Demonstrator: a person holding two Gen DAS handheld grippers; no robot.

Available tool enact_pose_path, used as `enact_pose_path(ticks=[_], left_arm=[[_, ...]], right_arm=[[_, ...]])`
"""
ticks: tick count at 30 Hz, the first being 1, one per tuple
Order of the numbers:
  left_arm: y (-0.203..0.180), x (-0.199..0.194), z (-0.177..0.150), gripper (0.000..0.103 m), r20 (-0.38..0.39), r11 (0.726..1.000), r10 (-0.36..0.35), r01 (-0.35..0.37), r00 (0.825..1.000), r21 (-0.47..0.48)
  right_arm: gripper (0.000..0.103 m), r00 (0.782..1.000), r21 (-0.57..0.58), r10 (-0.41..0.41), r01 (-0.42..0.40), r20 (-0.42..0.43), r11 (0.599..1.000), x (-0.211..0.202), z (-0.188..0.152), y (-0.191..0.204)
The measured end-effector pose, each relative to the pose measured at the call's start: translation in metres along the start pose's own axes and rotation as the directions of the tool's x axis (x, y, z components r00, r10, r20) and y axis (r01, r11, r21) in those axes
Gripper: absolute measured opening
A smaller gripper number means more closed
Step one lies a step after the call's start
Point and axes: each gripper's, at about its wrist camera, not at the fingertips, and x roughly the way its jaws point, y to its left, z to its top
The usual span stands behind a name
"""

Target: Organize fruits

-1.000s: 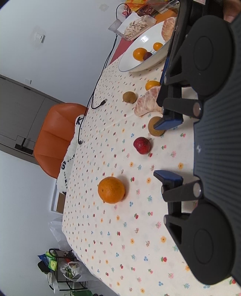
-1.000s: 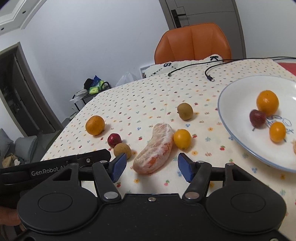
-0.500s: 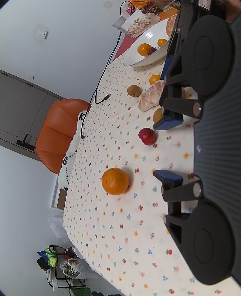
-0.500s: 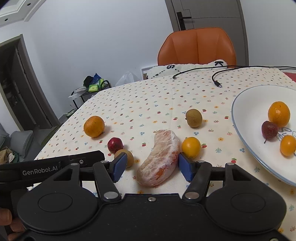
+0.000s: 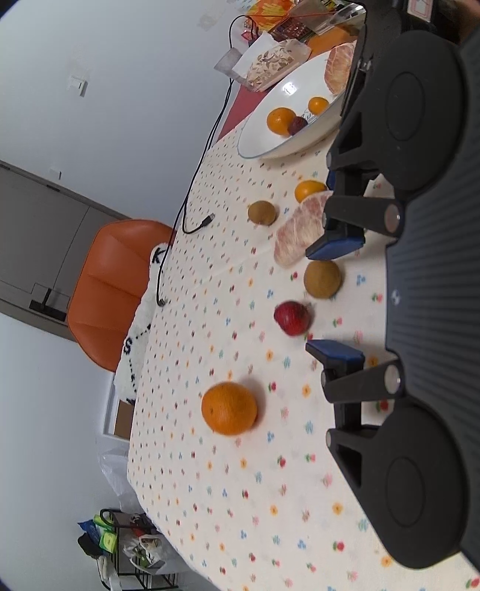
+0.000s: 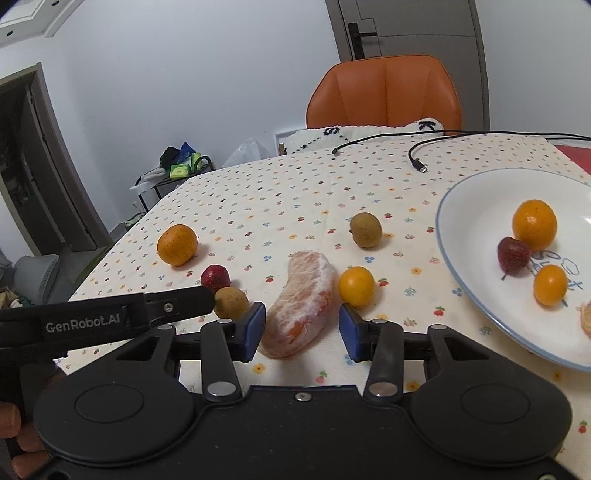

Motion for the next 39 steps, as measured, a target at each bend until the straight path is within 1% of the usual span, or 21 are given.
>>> enact_pose_path(ticks=[7, 10, 11, 16, 17, 27, 33, 39], left_arm=[[-0.007, 0.01, -0.002, 0.045, -0.004, 1.0, 0.002, -0.002, 1.0, 0.01], [-0.009, 0.013, -0.002, 0.038, 0.002, 1.0, 0.012, -0.012, 1.0, 0.015], [-0.01, 0.013, -0.002, 0.032, -0.001, 1.0, 0.009, -0.009, 1.0, 0.017], [-0.01, 0.015, -0.003, 0.028, 0.0, 1.0, -0.009, 0.009, 1.0, 0.02], [-0.011, 0.015, -0.003, 0.025, 0.0, 1.0, -0.013, 0.013, 1.0, 0.019], [0.0, 0.008, -0.003, 0.025, -0.003, 1.0, -0.018, 0.018, 1.0, 0.002], [0.007, 0.004, -0.003, 0.025, 0.002, 1.0, -0.016, 0.016, 1.0, -0.011], [0.014, -0.002, -0.003, 0.025, 0.01, 1.0, -0.01, 0.01, 1.0, -0.029]], right_arm=[[0.034, 1.0, 0.032, 0.011, -0.011, -0.001, 0.999, -0.009, -0.003, -0.011], [0.033, 1.0, 0.046, 0.015, -0.015, 0.0, 0.999, -0.01, -0.003, -0.013], [0.033, 1.0, 0.052, 0.017, -0.017, 0.0, 0.999, -0.01, -0.003, -0.014], [0.033, 1.0, 0.044, 0.016, -0.016, 0.001, 0.999, -0.01, -0.004, -0.011], [0.033, 1.0, 0.041, 0.017, -0.017, 0.002, 0.999, -0.009, -0.004, -0.01], [0.036, 1.0, 0.007, 0.018, -0.018, 0.002, 1.0, -0.003, -0.002, -0.004], [0.039, 1.0, -0.025, 0.0, 0.0, 0.006, 1.0, 0.002, -0.001, 0.003], [0.047, 1.0, -0.047, -0.008, 0.008, 0.004, 0.999, 0.005, 0.001, 0.009]])
